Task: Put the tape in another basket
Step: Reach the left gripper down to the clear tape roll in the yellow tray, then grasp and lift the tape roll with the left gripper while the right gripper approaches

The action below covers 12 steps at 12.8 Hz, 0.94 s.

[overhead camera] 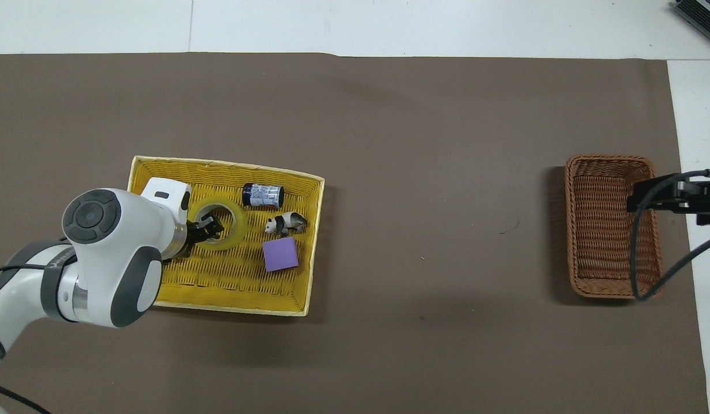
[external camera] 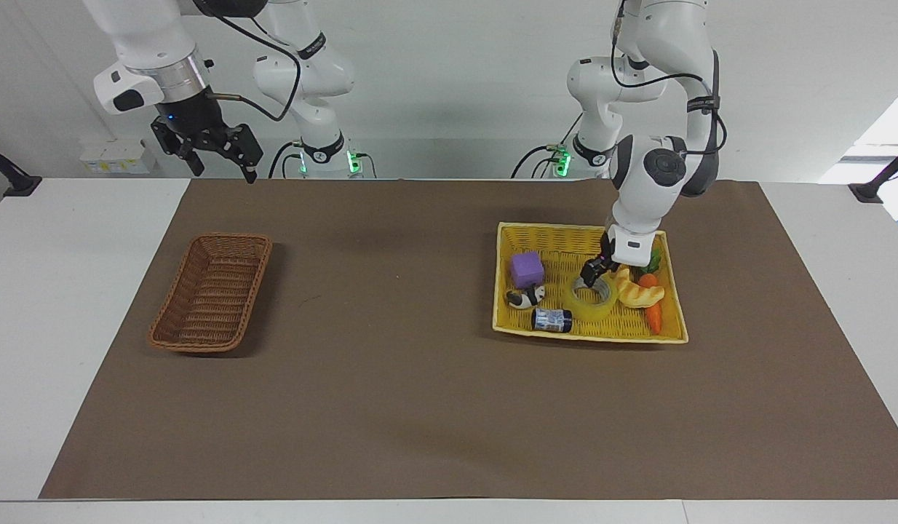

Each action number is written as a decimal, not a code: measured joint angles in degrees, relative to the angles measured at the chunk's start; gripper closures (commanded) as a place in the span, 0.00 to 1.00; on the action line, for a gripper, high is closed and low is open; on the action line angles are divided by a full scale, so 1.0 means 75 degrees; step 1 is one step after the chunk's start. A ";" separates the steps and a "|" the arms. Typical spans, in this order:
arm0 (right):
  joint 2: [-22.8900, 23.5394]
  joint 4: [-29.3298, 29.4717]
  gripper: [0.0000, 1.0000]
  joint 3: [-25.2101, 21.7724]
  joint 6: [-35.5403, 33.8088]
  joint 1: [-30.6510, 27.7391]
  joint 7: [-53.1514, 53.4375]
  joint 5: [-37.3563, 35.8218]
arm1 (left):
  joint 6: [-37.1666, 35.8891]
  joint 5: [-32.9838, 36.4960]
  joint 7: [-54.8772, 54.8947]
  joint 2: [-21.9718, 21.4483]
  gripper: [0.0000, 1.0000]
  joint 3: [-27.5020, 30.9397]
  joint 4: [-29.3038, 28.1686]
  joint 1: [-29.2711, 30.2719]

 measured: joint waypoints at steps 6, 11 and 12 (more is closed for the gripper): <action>-0.0015 -0.0004 0.00 0.0017 0.0175 0.0004 -0.0001 0.0013 | 0.0026 -0.0001 0.0048 0.0116 1.00 0.0016 0.0213 -0.0009; -0.0012 -0.0056 0.00 0.0011 0.0277 0.0004 -0.0001 0.0499 | -0.1925 0.0000 0.0830 0.0223 1.00 0.0122 0.2038 0.0107; -0.0005 -0.0105 0.00 0.0015 0.0416 0.0010 -0.0001 0.0680 | -0.2274 0.0001 0.0980 0.0221 1.00 0.0138 0.2417 0.0157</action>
